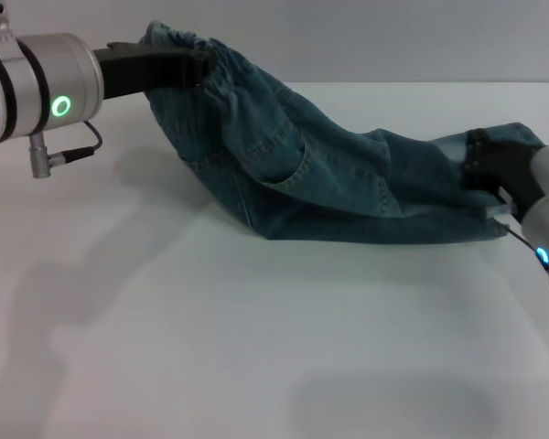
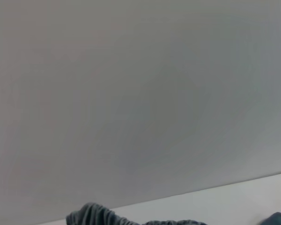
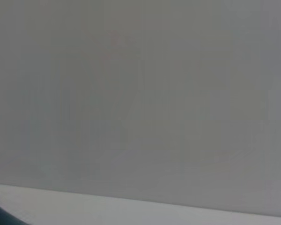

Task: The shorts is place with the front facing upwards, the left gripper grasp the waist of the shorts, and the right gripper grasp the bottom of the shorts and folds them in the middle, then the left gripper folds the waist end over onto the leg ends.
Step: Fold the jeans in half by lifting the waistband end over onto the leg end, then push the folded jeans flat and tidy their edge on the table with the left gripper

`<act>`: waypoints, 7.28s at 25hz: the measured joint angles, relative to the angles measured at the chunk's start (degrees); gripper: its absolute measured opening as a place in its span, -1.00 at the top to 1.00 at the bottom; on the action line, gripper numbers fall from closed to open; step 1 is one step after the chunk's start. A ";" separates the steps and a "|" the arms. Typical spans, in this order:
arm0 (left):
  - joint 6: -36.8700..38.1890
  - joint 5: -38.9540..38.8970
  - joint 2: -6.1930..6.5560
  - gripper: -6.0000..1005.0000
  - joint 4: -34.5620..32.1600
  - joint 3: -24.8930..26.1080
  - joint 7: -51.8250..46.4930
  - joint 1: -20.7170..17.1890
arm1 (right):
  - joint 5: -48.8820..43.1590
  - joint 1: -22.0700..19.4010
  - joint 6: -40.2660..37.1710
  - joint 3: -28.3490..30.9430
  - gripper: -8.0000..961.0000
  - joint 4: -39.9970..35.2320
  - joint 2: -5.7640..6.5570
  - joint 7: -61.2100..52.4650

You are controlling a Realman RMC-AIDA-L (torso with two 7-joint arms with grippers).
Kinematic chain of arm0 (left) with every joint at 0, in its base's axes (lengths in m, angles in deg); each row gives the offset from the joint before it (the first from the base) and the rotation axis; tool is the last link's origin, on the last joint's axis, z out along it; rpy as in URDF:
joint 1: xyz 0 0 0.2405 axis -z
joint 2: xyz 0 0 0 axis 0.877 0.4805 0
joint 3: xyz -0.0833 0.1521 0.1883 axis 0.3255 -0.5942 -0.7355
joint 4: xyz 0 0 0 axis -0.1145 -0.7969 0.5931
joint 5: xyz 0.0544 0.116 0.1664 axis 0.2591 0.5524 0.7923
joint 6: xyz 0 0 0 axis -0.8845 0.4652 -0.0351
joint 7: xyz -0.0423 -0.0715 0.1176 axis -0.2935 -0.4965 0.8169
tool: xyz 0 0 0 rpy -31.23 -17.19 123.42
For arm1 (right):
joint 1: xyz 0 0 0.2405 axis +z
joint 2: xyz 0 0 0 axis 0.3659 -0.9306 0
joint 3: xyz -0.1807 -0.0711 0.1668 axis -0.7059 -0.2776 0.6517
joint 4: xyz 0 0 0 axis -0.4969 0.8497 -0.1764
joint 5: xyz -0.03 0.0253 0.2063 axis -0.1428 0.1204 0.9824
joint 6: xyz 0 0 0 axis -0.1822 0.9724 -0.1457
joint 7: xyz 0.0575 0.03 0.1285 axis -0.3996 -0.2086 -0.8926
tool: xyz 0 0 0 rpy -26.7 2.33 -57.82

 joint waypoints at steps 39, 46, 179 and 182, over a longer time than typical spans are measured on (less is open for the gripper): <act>-0.98 -1.88 -0.01 0.78 12.46 -7.02 -0.26 0.00 | 0.03 20.99 0.44 -13.91 0.99 -12.66 -0.47 -18.15; -0.58 -2.24 -0.01 0.78 12.01 -8.30 -0.15 0.71 | 0.04 22.93 0.25 -16.41 0.98 -12.65 -0.58 -19.33; 53.96 -8.75 0.35 -0.27 -17.57 -41.14 10.08 -10.05 | -11.83 -17.89 -30.91 4.46 -0.55 -2.72 -0.02 -14.17; 53.77 -8.81 0.32 -0.21 -18.13 -42.18 9.95 -10.21 | -11.83 -17.66 -30.68 4.55 -0.57 -2.87 0.00 -14.17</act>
